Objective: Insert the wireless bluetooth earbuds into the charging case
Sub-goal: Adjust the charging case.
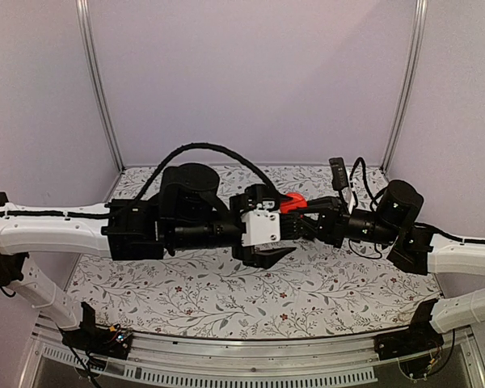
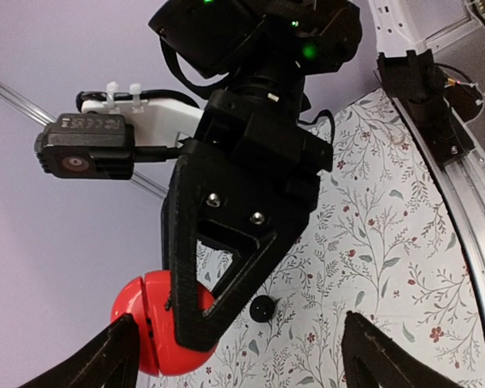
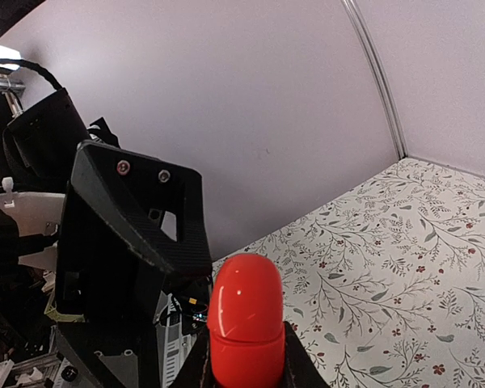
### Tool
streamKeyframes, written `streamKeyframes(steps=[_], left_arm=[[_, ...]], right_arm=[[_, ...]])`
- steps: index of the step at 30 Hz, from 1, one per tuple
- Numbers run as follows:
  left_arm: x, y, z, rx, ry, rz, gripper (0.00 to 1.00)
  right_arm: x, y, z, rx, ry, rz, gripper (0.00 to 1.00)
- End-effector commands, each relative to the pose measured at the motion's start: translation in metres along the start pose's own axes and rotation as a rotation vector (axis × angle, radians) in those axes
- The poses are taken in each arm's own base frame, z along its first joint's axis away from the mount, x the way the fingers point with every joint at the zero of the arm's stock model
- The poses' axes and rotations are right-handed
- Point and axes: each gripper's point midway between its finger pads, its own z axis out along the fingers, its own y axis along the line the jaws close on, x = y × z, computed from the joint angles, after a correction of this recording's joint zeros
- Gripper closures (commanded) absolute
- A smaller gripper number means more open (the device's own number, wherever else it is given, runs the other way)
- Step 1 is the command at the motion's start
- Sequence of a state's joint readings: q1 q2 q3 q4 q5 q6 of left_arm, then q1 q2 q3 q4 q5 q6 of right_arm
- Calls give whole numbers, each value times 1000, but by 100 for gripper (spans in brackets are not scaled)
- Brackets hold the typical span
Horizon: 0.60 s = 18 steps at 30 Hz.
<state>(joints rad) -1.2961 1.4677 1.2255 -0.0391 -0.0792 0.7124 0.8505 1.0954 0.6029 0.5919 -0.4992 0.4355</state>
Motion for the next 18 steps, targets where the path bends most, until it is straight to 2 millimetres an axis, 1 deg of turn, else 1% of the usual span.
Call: streamKeyframes(steps=[1,3,5,6,9,18], left_arm=[[-12,32,-17,-153,-30,5,10],[-2,38,-12,-179,9,1,9],[7,44,-5,-202,52,2,11],[11,45,-2,-205,66,3,14],[14,49,3,-213,83,2,23],[16,51,8,-208,82,18,30]], right_arm=[[-15,0,0,17,-46,2,100],[-16,-1,0,28,-52,6,100],[-17,-2,0,34,-57,12,100],[-17,-2,1,33,-56,21,100],[-15,-2,2,35,-54,33,100],[-13,-2,2,36,-48,56,100]])
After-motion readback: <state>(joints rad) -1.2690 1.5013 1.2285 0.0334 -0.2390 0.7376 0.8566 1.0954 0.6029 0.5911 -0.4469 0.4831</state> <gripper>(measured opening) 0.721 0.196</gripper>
